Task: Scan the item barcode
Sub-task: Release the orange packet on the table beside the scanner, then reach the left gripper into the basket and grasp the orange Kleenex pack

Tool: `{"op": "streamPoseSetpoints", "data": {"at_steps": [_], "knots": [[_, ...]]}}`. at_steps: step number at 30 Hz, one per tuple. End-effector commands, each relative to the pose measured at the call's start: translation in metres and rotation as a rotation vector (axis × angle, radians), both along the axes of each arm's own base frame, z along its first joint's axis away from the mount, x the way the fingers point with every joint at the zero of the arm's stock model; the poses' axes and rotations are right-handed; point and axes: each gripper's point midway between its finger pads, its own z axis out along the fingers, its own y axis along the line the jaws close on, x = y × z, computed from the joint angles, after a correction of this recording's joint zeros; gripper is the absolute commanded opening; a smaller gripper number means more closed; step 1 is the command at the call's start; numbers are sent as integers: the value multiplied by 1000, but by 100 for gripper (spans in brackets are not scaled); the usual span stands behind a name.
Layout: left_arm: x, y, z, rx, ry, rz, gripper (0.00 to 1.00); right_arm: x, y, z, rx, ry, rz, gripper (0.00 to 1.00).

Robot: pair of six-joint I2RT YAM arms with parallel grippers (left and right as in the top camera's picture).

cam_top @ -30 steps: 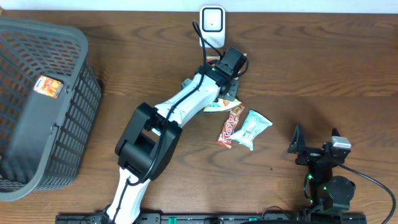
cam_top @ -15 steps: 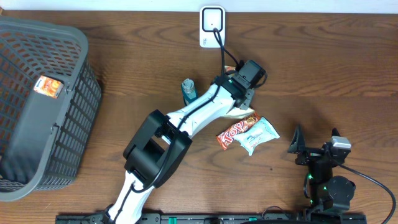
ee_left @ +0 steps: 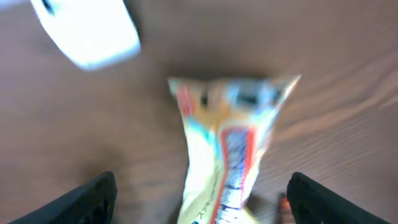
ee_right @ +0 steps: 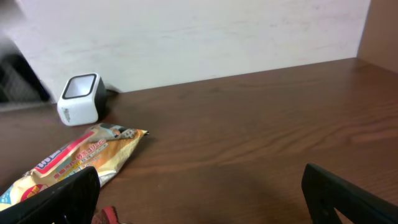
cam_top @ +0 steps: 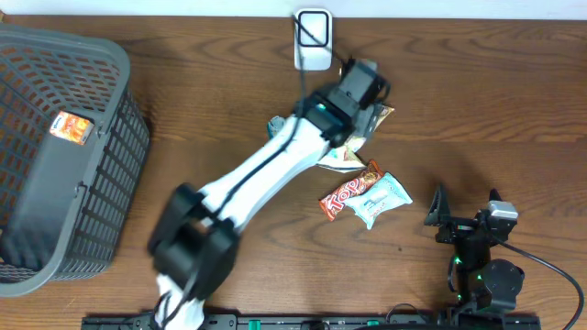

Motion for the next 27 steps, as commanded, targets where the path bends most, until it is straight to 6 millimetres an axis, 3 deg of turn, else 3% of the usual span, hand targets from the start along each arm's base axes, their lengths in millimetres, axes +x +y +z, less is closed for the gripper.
{"op": "streamPoseSetpoints", "data": {"at_steps": [1, 4, 7, 10, 13, 16, 20, 23, 27], "knots": [[-3, 18, 107, -64, -211, -39, 89, 0, -1, -1, -7, 2, -3, 99], [-8, 57, 168, -120, -319, 7, 89, 0, -1, -1, -7, 1, -3, 99], [-8, 118, 215, -159, -402, 118, 89, 0, -1, -1, -7, 2, -3, 99], [-7, 198, 245, -186, -453, 297, 89, 0, -1, -1, -7, 1, -3, 99], [-16, 277, 257, -175, -469, 484, 89, 0, -1, -1, -7, 1, -3, 99], [-30, 356, 250, -160, -437, 705, 89, 0, -1, -1, -7, 1, -3, 99], [-53, 448, 216, -196, -331, 1036, 89, 0, -1, -1, -7, 1, -3, 99], [-64, 495, 184, -209, -241, 1195, 89, 0, -1, -1, -7, 1, -3, 99], [-60, 532, 137, -302, -113, 1338, 89, 0, -1, -1, -7, 1, -3, 99]]}}
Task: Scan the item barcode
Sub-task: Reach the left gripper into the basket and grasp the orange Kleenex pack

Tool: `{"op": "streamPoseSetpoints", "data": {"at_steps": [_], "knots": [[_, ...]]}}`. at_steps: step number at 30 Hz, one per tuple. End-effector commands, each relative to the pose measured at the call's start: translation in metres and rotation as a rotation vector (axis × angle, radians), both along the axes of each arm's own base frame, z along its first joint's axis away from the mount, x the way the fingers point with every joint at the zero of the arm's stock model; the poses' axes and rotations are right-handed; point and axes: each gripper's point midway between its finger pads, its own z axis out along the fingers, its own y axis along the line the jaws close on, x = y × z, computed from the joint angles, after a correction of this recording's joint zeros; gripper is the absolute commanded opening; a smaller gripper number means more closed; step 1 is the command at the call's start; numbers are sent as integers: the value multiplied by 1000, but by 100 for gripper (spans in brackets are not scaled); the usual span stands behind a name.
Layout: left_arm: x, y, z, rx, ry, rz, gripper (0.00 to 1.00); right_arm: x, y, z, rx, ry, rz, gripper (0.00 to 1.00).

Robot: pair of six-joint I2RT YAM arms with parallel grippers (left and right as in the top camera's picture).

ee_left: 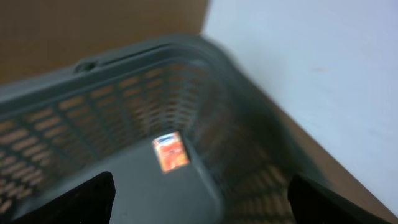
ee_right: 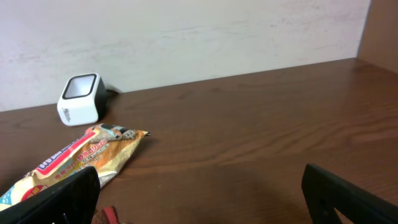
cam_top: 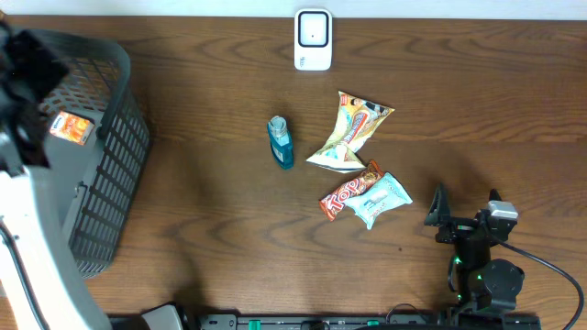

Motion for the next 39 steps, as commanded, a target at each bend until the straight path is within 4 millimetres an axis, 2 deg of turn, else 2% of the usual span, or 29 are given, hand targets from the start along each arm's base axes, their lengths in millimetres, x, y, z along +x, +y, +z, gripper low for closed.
{"op": "streamPoseSetpoints", "data": {"at_steps": [1, 7, 14, 19, 25, 35, 39], "knots": [[7, 22, -49, -198, 19, 142, 89, 0, -1, -1, -7, 1, -3, 99], [23, 49, -124, -476, 3, 462, 89, 0, -1, -1, -7, 1, -3, 99], [40, 55, -220, -642, 101, 688, 89, 0, -1, -1, -7, 1, -3, 99], [42, 56, -275, -690, 177, 778, 89, 0, -1, -1, -7, 1, -3, 99], [56, 63, -311, -691, 186, 779, 89, 0, -1, -1, -7, 1, -3, 99], [71, 72, -329, -654, 185, 703, 88, 0, -1, -1, -7, 1, -3, 99], [70, 71, -337, -650, 210, 695, 61, 0, -1, -1, -7, 1, -3, 99]]}}
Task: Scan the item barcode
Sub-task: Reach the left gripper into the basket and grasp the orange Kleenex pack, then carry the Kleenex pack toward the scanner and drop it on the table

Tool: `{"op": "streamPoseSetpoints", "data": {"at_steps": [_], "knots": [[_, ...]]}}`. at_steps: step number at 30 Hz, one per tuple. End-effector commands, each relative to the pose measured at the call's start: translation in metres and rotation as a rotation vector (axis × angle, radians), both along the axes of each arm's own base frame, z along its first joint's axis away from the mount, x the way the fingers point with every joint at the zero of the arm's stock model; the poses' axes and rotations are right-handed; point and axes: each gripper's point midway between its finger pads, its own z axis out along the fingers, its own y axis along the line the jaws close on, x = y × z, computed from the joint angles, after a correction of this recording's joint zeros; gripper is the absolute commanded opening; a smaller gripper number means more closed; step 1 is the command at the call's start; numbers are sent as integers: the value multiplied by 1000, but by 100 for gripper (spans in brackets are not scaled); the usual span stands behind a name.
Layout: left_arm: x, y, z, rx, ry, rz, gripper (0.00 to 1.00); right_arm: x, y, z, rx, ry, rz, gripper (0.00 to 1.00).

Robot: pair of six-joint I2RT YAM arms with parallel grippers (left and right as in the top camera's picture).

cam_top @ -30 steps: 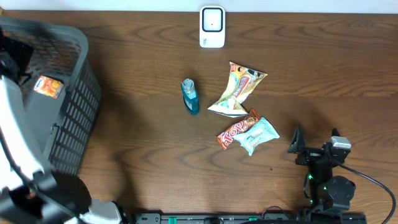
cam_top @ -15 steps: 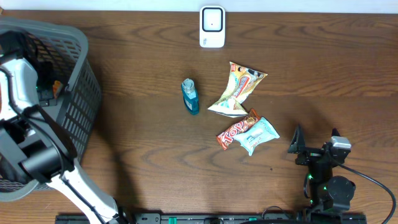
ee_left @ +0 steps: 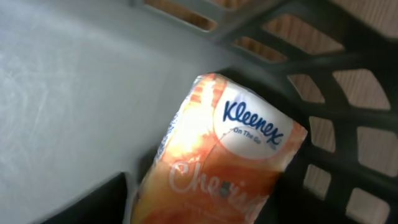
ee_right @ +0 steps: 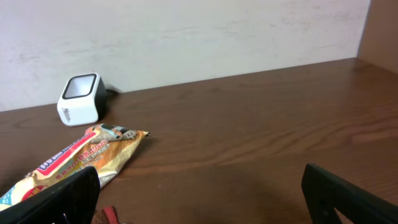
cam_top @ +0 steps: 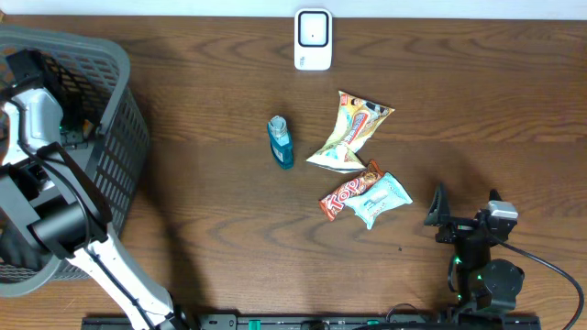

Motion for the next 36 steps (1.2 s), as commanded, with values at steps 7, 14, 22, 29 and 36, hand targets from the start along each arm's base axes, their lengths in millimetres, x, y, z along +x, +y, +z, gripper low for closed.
{"op": "streamPoseSetpoints", "data": {"at_steps": [7, 14, 22, 29, 36], "knots": [[-5, -6, -22, -7, 84, -145, 8, 0, -1, -1, -6, 2, -3, 99], [-15, -4, 12, 18, 82, -197, 7, 0, -1, -1, -7, 1, -3, 99], [-32, 2, 143, 185, -99, -212, 7, 0, -1, -1, -6, 2, -3, 99], [-66, -40, 286, 341, -383, -248, 7, 0, -1, -1, -7, 1, -3, 99], [-84, -163, 374, 462, -594, -628, 7, 0, -1, -1, -7, 1, -3, 99]]}}
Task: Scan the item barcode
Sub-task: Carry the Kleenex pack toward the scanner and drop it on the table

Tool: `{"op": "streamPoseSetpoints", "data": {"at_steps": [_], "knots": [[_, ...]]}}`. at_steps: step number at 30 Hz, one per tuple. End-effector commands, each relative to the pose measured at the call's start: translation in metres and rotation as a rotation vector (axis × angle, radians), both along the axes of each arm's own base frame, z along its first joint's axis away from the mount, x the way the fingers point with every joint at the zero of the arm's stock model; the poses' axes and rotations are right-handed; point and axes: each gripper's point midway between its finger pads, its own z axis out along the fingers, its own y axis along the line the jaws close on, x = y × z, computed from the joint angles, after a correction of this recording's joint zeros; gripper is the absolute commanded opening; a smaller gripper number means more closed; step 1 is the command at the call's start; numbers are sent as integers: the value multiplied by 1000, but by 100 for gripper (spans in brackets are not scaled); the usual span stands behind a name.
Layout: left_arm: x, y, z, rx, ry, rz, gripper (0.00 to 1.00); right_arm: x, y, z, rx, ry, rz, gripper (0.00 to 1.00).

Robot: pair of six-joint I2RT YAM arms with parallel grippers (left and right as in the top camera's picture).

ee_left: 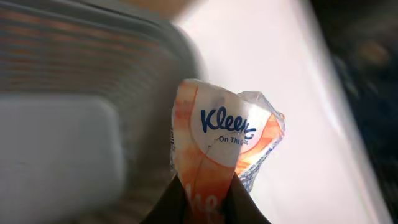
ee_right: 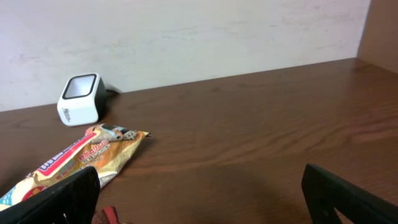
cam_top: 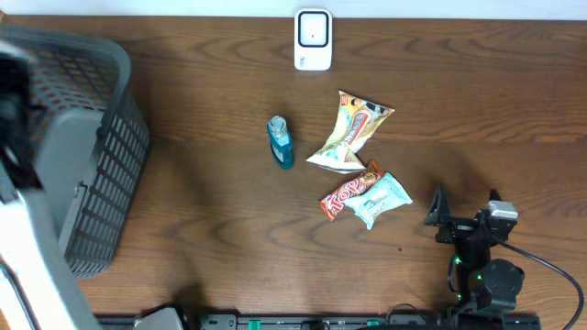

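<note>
An orange Kleenex tissue pack (ee_left: 217, 143) hangs pinched at its lower end in my left gripper (ee_left: 205, 208), which is shut on it above the blurred grey basket (ee_left: 74, 93). In the overhead view the left arm (cam_top: 23, 238) is a blur at the far left edge, and the pack does not show there. The white barcode scanner (cam_top: 313, 38) stands at the table's back edge, also seen as the scanner (ee_right: 79, 99) in the right wrist view. My right gripper (cam_top: 459, 225) rests at the front right, open, with nothing between its fingers (ee_right: 56, 196).
The grey mesh basket (cam_top: 115, 128) fills the left side of the table. In the middle lie a small blue bottle (cam_top: 281, 141), a yellow snack bag (cam_top: 351, 131), a red chocolate bar (cam_top: 344, 197) and a light blue packet (cam_top: 382, 198).
The left gripper was low in the basket with the Kleenex pack lying on the basket floor before it. Now it is shut on the pack and raised above the basket.
The left gripper first hung open over the yellow snack bag near the scanner. Then it was over the basket, with the orange pack on the floor inside. It then stood close to the pack, and now holds it lifted. The right arm stayed parked.
</note>
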Motion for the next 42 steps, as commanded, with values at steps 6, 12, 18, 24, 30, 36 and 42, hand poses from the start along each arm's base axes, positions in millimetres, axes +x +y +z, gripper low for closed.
{"op": "streamPoseSetpoints", "data": {"at_steps": [6, 12, 18, 24, 30, 36, 42], "knots": [[-7, -145, -20, 196, 179, -495, 7, 0, -1, -1, -7, 1, -3, 99], [-34, -196, -112, 143, 513, -630, 7, 0, -1, -1, -7, 1, -3, 99], [-55, -229, -203, -27, 710, -538, 7, 0, -1, -1, -7, 1, -3, 99], [-66, -276, -288, -102, 793, -491, 7, 0, -1, -1, -7, 1, -3, 99], [-63, -315, -339, -57, 844, -561, 7, 0, -1, -1, -7, 1, -3, 99], [-76, -324, -373, -93, 955, -523, 7, 0, -1, -1, -7, 1, -3, 99], [-84, -332, -365, -127, 969, -595, 35, 0, -1, -1, -7, 1, -3, 99]]}}
